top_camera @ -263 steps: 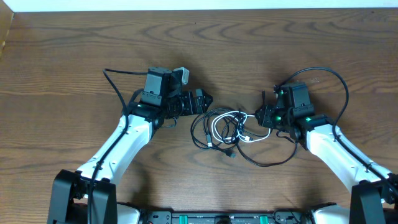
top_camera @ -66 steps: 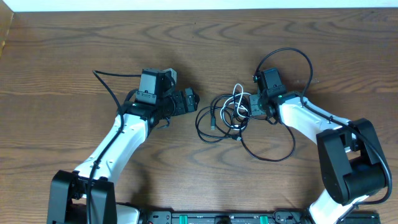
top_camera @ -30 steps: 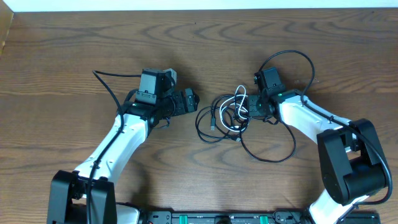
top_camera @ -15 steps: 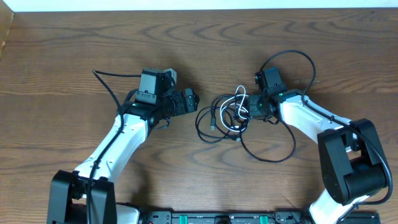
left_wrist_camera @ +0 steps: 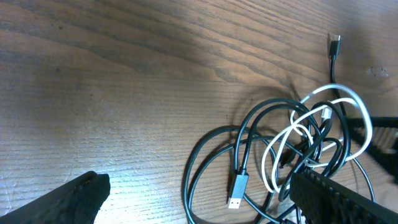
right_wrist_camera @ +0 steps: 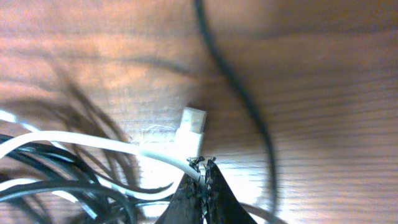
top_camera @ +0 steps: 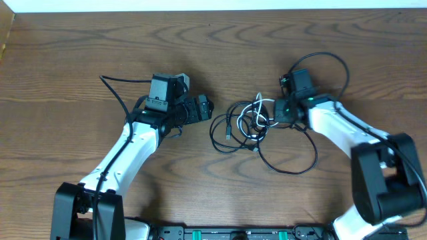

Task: Untangle cables

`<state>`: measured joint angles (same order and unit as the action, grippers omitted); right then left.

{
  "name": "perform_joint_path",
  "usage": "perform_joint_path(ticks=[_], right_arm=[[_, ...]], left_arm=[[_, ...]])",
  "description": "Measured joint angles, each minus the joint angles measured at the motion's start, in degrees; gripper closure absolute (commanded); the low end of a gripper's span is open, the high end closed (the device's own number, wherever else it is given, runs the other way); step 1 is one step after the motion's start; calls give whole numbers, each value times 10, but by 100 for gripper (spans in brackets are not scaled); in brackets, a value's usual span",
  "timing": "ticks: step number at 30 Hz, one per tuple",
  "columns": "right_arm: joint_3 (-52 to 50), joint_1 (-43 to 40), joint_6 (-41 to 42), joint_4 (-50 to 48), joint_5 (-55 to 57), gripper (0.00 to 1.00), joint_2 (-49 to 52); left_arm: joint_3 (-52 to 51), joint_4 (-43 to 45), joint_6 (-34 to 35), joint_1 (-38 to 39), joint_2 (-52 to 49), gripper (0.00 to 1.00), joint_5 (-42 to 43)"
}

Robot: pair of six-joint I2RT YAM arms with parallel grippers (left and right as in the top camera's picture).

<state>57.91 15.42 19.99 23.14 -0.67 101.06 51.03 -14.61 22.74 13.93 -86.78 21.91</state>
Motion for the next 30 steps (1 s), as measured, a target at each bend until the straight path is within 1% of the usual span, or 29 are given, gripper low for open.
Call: perform_joint_path(ticks=[4, 11, 21, 30], right_arm=[[0, -19, 0, 14, 2, 99, -57], [0, -21, -1, 32, 11, 99, -112], [0, -21, -1, 41, 18, 99, -155], [0, -21, -1, 49, 21, 99, -160]], left_arm=[[0, 0, 0, 0, 0, 1, 0], [0, 0, 0, 0, 0, 1, 0], [0, -7, 0, 0, 0, 1, 0], [0, -13, 0, 0, 0, 1, 0]])
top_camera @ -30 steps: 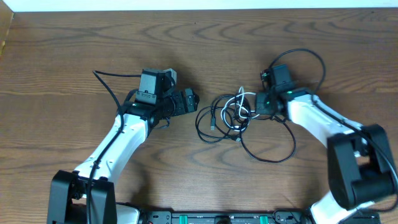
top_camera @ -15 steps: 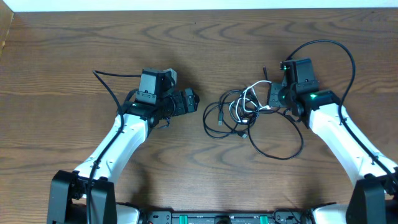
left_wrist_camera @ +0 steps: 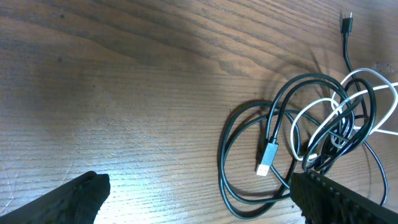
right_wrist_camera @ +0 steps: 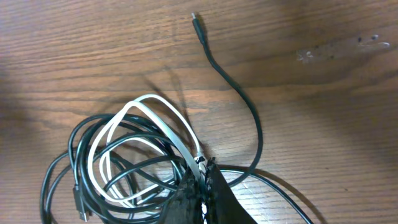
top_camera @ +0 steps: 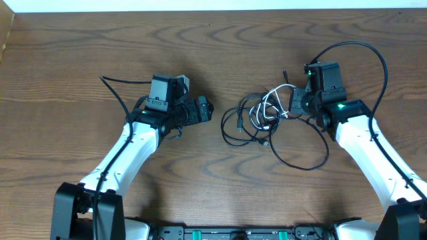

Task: Untangle cables

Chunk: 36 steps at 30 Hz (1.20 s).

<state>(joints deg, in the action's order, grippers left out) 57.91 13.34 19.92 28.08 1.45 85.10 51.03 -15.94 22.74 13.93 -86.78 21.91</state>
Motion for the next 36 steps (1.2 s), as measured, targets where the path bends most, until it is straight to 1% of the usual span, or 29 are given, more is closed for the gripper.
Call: perform_joint_path(ticks=[5, 11, 21, 25, 31, 36], right_arm=[[0, 0, -1, 9, 30, 99, -12], [0, 0, -6, 13, 69, 99, -73], [0, 0, -9, 17, 85, 99, -152], [0, 0, -9, 31, 92, 99, -173], [0, 0, -9, 74, 135, 99, -194], [0, 0, -9, 84, 150, 99, -199]], left_arm=[[0, -2, 0, 0, 0, 1, 0], [0, -2, 0, 0, 0, 1, 0], [0, -2, 0, 0, 0, 0, 0], [0, -2, 0, 0, 0, 0, 0], [0, -2, 0, 0, 0, 0, 0], [0, -2, 0, 0, 0, 0, 0]])
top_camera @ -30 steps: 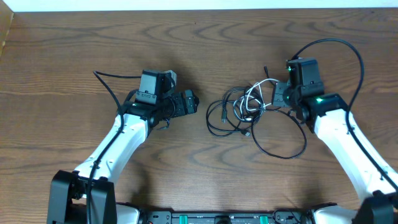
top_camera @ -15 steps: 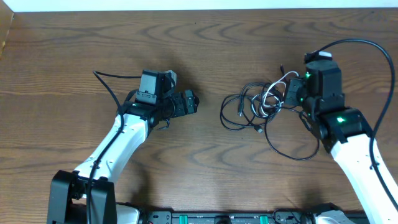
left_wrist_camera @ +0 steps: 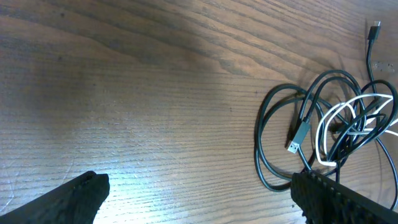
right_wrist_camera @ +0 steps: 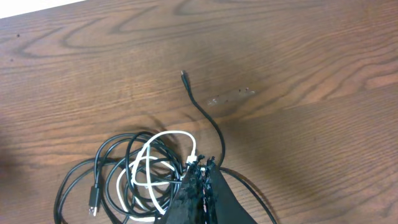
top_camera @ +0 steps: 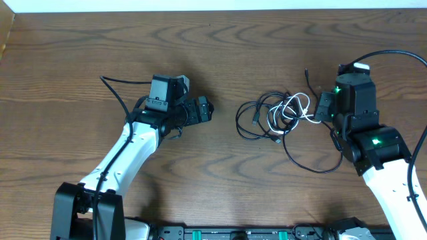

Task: Untangle cables

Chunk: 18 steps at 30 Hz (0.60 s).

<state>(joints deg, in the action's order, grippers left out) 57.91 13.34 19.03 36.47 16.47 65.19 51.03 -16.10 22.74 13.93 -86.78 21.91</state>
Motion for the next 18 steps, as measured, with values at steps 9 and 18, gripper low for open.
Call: perform_joint_path(ticks=[9, 18], right_arm=[[0, 0, 0, 10, -31, 99, 0], [0, 0, 14, 11, -148, 85, 0]], left_arm=[[0, 0, 0, 0, 0, 0, 0], [0, 0, 0, 0, 0, 0, 0]])
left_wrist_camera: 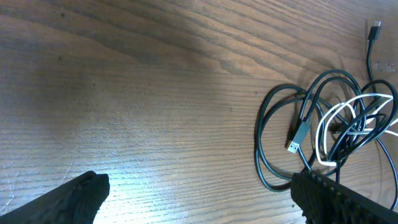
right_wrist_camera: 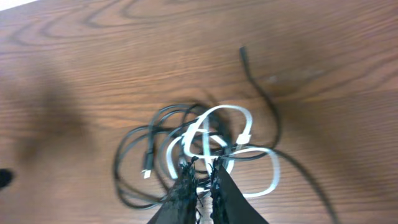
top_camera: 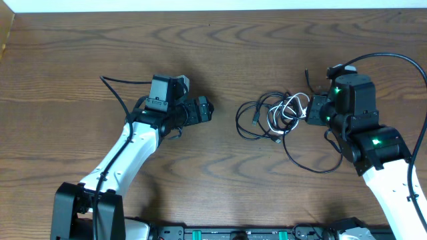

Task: Untangle cables

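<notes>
A tangle [top_camera: 273,115] of black cables [right_wrist_camera: 134,155] and one white cable [right_wrist_camera: 217,118] lies on the table right of centre. A USB plug [left_wrist_camera: 298,134] sticks out at its left side, and a loose black cable end [right_wrist_camera: 244,53] points toward the far edge. My right gripper [right_wrist_camera: 202,165] hovers over the tangle's right side [top_camera: 313,110], jaws a narrow gap apart, with the white cable lying loose beneath them. My left gripper [top_camera: 203,109] sits left of the tangle, wide open [left_wrist_camera: 199,199] and holding nothing.
A long black loop [top_camera: 310,160] trails from the tangle toward the near right, under my right arm. The brown wooden table [top_camera: 80,53] stretches all round. Its far edge [top_camera: 213,9] runs along the top.
My right gripper's jaws have parted and the white cable now lies loose on the table. The right wrist now looks more squarely down on the tangle. The left arm has not moved.
My right gripper was shut on the white cable at the tangle near the table's middle. Then tangle and gripper were farther right, and later farther right again with the gripper higher. Now the jaws stand apart. The left gripper stayed open and still throughout.
</notes>
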`<state>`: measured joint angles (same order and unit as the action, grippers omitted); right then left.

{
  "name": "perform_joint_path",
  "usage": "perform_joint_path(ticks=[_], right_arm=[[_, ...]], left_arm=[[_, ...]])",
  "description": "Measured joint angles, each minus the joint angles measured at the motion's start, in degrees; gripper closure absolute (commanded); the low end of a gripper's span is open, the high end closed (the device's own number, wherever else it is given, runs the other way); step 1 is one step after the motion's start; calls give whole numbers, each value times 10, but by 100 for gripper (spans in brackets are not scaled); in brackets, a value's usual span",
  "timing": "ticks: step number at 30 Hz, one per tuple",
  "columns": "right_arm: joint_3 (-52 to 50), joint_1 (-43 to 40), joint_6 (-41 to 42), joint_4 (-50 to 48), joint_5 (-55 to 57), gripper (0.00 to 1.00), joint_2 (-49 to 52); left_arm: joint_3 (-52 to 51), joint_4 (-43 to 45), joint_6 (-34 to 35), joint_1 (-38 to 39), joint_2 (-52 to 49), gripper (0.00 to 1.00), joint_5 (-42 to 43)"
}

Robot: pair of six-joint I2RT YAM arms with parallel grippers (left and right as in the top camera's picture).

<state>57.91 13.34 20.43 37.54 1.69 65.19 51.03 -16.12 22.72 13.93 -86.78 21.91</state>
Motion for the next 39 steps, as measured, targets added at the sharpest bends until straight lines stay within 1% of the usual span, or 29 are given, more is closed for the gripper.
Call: perform_joint_path(ticks=[5, 11, 12, 13, 14, 16, 23, 31, 39], right_arm=[[0, 1, 33, 4, -48, 69, 0], [0, 7, 50, 29, -73, 59, 5], [0, 7, 50, 32, -75, 55, 7], [0, 7, 53, 36, -76, 54, 11], [0, 7, 52, 38, -77, 51, 14], [0, 7, 54, 40, -81, 48, 18], [0, 7, 57, 41, -111, 48, 34], [0, 7, 68, 42, -128, 47, 93], [0, 15, 76, 33, -157, 42, 147]], left_arm=[[0, 0, 0, 0, 0, 0, 0], [0, 0, 0, 0, 0, 0, 0], [0, 0, 0, 0, 0, 0, 0], [0, 0, 0, 0, 0, 0, 0], [0, 0, 0, 0, 0, 0, 0], [0, 0, 0, 0, 0, 0, 0], [0, 0, 0, 0, 0, 0, 0], [0, 0, 0, 0, 0, 0, 0], [0, 0, 0, 0, 0, 0, 0]])
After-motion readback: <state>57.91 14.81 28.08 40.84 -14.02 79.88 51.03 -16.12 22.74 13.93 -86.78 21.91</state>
